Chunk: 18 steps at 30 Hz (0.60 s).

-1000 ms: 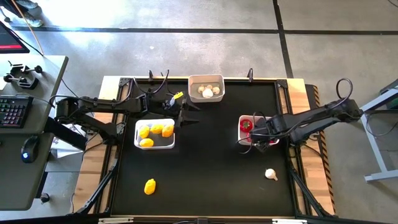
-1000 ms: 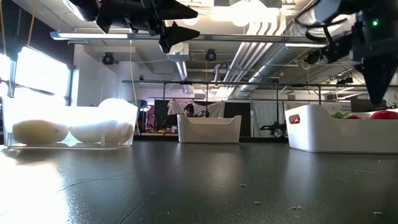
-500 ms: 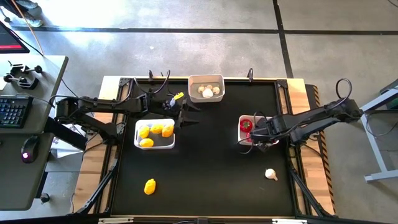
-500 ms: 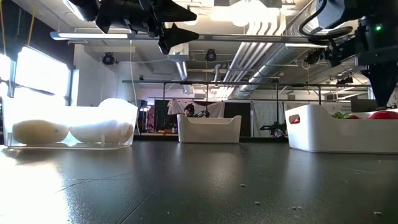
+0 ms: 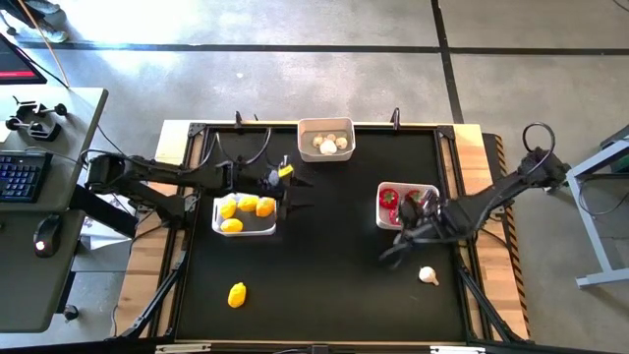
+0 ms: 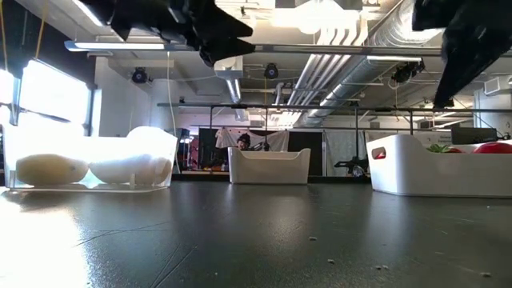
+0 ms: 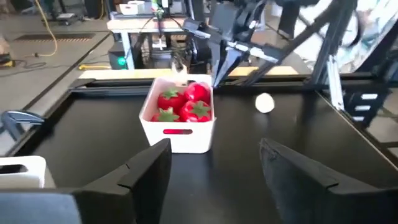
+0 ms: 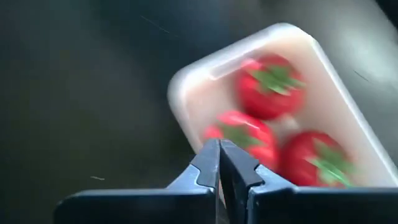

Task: Sort produce into baskets
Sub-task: Put the white garlic into the top left white bin

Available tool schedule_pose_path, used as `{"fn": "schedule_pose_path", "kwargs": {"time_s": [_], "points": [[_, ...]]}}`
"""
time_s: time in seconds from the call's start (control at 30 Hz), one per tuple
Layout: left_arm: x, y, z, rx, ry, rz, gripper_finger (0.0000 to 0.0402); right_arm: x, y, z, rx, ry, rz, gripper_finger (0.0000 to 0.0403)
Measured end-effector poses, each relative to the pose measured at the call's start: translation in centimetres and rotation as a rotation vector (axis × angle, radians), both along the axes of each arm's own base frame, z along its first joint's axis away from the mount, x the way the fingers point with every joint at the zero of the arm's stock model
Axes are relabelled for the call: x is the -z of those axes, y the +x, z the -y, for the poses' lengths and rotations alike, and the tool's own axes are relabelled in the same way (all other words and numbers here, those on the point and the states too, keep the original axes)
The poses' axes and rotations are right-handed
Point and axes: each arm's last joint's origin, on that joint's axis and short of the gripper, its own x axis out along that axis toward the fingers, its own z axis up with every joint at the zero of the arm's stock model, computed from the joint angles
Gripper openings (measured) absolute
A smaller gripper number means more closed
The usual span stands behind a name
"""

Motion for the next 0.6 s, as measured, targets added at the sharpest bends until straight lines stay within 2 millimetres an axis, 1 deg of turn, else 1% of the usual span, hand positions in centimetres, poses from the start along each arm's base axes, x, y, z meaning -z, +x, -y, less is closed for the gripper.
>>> {"fn": "schedule_pose_path", "kwargs": {"time_s": [0.13, 0.23, 0.3, 0.47, 0.6], "points": [[1.4, -0.5, 1.6, 0.045, -0.009, 0.033, 0.0201, 0.1, -0.3, -2.8, -0.101, 0.018, 0.153, 0.0000], [2.5, -1.1, 2.6, 0.073, -0.036, 0.065, 0.0176, 0.0, -1.2, -4.5, -0.130, 0.027, 0.228, 0.0000], [3.1, -1.5, 3.1, 0.086, -0.063, 0.084, 0.0160, 0.0, -2.0, -5.6, -0.144, 0.060, 0.247, 0.0000], [4.4, -2.2, 4.3, 0.121, -0.141, 0.039, 0.0127, 0.2, -4.0, -7.5, -0.136, 0.228, 0.211, 0.0000], [4.8, -2.5, 5.4, 0.162, -0.142, 0.026, 0.0110, 0.9, -5.0, -8.5, -0.103, 0.316, 0.093, 0.0001]]}}
